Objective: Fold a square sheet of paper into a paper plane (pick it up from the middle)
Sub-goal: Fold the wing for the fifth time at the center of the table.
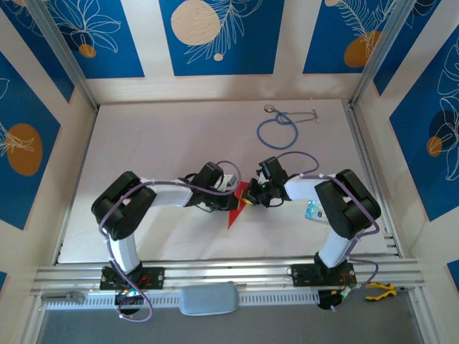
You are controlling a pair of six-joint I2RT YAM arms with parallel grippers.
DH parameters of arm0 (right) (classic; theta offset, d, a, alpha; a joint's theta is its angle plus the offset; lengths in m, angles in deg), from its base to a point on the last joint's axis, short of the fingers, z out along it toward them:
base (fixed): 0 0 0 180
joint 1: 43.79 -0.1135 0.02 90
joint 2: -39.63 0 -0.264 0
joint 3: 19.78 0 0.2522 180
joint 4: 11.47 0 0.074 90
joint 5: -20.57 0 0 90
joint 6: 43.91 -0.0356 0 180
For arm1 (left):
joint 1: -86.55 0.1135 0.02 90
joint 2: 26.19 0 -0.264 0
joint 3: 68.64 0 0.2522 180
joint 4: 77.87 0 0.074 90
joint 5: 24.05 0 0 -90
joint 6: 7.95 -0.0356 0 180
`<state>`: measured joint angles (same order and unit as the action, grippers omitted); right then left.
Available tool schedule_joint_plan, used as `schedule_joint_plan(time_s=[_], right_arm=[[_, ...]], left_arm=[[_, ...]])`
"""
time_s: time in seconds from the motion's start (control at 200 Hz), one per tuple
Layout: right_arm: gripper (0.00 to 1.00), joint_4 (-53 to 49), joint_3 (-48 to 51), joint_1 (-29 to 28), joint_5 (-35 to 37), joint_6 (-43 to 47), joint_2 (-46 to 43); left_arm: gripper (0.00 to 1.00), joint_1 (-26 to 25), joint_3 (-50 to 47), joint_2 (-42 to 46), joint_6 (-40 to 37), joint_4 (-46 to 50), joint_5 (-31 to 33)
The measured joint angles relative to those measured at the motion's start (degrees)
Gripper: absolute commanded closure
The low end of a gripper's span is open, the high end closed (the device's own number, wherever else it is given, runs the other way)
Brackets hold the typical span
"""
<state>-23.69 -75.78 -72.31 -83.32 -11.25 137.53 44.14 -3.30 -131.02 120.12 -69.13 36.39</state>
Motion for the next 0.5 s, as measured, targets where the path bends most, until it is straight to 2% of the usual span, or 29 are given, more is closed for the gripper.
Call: schedule_joint_plan(time_s=[0.22, 0.5], right_arm=[[0.94, -1.07, 0.39, 0.00, 0.66, 0.02, -0.96], [0.88, -4.07, 1.57, 1.01, 2.05, 1.73, -3.98]], left_arm=[[1.00, 0.00, 0.98, -1.42, -0.15, 1.03, 2.21], [1.00, 0.00, -1.11, -0.66, -2.12, -0.63, 2.10]])
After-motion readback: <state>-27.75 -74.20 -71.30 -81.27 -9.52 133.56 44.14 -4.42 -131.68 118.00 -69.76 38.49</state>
